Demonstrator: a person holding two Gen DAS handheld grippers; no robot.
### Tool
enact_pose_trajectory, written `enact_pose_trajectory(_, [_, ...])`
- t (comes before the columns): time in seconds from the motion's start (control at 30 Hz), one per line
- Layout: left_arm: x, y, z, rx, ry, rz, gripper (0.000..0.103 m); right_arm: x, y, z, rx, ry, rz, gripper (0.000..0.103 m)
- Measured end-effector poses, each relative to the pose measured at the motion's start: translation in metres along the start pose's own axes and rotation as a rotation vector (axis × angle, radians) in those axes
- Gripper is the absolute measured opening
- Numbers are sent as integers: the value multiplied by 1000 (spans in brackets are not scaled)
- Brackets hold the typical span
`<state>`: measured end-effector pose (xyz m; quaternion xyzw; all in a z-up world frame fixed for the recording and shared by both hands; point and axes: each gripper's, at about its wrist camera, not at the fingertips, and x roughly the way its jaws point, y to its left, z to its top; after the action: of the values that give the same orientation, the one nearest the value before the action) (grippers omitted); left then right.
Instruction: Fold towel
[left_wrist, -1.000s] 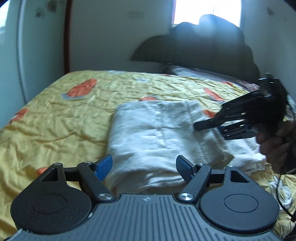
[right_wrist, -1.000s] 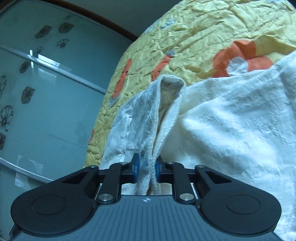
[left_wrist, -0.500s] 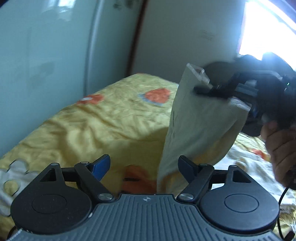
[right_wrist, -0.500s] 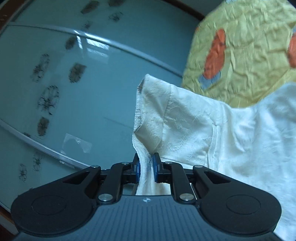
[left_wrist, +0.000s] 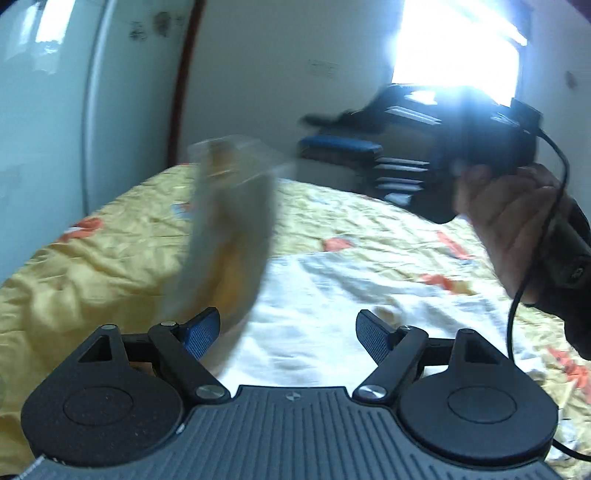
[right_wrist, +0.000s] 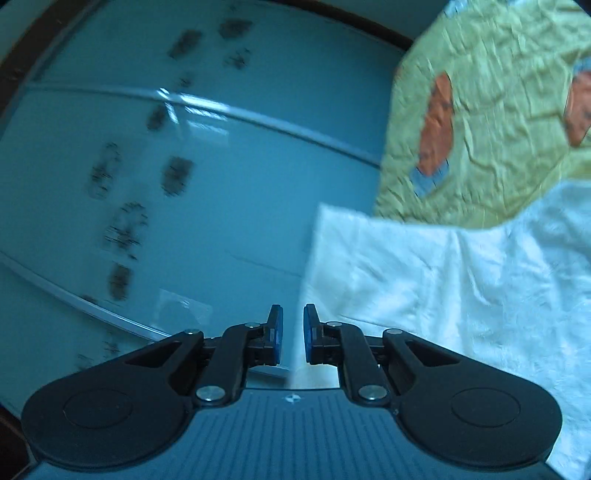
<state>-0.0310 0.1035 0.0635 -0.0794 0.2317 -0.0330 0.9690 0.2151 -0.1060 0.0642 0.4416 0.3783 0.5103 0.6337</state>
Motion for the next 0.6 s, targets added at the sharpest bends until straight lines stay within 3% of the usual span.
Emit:
enact_pose_trajectory(0.07, [4,-6,-4,22,8,-15,89,-29,-5,3,-17,-48,-59,11])
enact_pose_trajectory(0.13, [11,-7,-11,31,52,11,88,-46,-21,2,-35,-83,-225,12])
enact_pose_trajectory(0.2, [10,-2,-17,6,82,32,87,-44,-34,-2,-27,-52,-344,18])
enact_pose_trajectory(0.3, [2,16,-23,-26,75,79,88,-16,-38,-5,-51,20,-372,29])
enact_pose_trajectory(0.37, [-3,32,-25,-56,75,118,88,9,-22,-10,-156,63,-398,38])
enact_pose_trajectory(0.47, [-14,62,-27,-134,65,197,88,64,14,-42,-485,147,-483,68])
enact_pose_trajectory(0.6, [-54,108,-33,-272,-26,334,88,134,42,-141,-1101,254,-610,69])
